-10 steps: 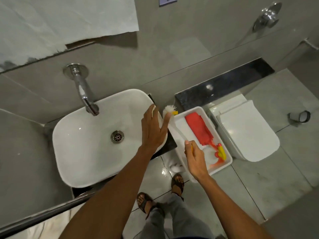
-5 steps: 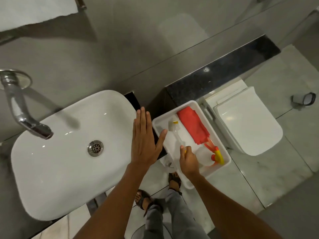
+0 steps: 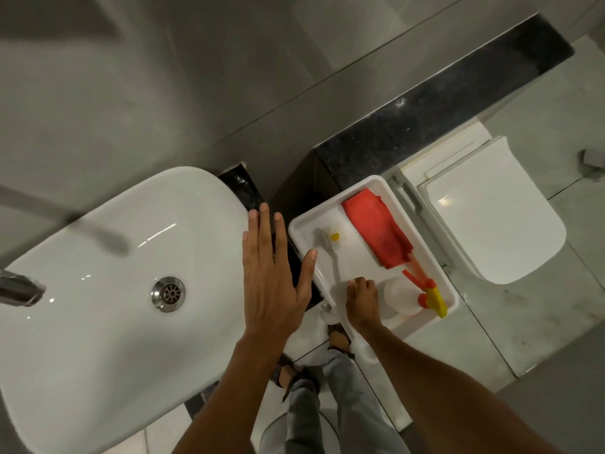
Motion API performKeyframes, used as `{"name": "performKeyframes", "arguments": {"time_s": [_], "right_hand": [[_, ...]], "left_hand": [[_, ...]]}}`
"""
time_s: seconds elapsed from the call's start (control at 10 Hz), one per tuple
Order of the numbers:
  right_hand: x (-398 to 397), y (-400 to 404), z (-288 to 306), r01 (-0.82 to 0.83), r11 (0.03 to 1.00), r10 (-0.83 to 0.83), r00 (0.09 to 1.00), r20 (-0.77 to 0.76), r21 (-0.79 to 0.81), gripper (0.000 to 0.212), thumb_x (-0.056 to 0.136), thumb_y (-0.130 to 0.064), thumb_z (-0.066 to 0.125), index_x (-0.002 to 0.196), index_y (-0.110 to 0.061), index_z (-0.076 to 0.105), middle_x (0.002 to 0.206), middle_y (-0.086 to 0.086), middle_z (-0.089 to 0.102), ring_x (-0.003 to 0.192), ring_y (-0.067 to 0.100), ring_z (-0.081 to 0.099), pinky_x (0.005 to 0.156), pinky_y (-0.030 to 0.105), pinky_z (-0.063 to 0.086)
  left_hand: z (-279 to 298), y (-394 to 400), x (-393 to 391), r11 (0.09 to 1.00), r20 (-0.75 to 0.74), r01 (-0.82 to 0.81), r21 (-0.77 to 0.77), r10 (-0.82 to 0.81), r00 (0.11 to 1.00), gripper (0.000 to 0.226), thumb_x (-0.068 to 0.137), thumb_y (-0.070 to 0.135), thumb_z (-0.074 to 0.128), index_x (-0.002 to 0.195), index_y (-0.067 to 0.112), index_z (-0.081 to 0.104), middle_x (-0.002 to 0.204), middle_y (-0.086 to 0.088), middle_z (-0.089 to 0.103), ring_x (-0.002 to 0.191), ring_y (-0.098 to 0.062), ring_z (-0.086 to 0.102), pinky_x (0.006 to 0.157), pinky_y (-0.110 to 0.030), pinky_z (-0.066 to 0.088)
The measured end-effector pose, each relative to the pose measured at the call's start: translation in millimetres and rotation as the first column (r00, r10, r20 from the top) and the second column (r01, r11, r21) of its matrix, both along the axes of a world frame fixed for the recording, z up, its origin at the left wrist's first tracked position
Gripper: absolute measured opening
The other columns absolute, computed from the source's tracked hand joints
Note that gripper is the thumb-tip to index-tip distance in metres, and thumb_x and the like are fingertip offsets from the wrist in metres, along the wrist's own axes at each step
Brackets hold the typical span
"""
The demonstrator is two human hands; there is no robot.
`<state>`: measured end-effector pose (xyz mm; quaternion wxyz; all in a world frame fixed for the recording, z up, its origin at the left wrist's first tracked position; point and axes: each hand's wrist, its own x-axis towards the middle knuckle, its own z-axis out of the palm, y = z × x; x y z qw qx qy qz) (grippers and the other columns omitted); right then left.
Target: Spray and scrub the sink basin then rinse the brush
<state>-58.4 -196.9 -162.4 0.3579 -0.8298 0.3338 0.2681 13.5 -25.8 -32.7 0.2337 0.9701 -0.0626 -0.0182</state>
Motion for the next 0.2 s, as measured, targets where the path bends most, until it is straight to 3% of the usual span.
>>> {"name": "performKeyframes", "arguments": {"time_s": [0.2], "right_hand": [[8.0, 5.7, 4.2, 0.083, 0.996, -0.083, 0.996, 0.022, -0.023, 0.035, 0.113, -0.02, 0.038, 0.139, -0.002, 0.053, 0.138, 0.018, 0.053, 0.126, 0.032, 0.053, 0.112, 0.042, 0.043]], "left_hand": [[5.5, -1.5, -0.6, 0.999, 0.027, 0.007, -0.032, -0.006, 1.0, 0.08, 0.11, 0.061, 0.038, 0.171, 0.011, 0.025, 0.183, -0.007, 0.009, 0.171, -0.026, -0.001, 0.137, -0.053, 0.014]]}}
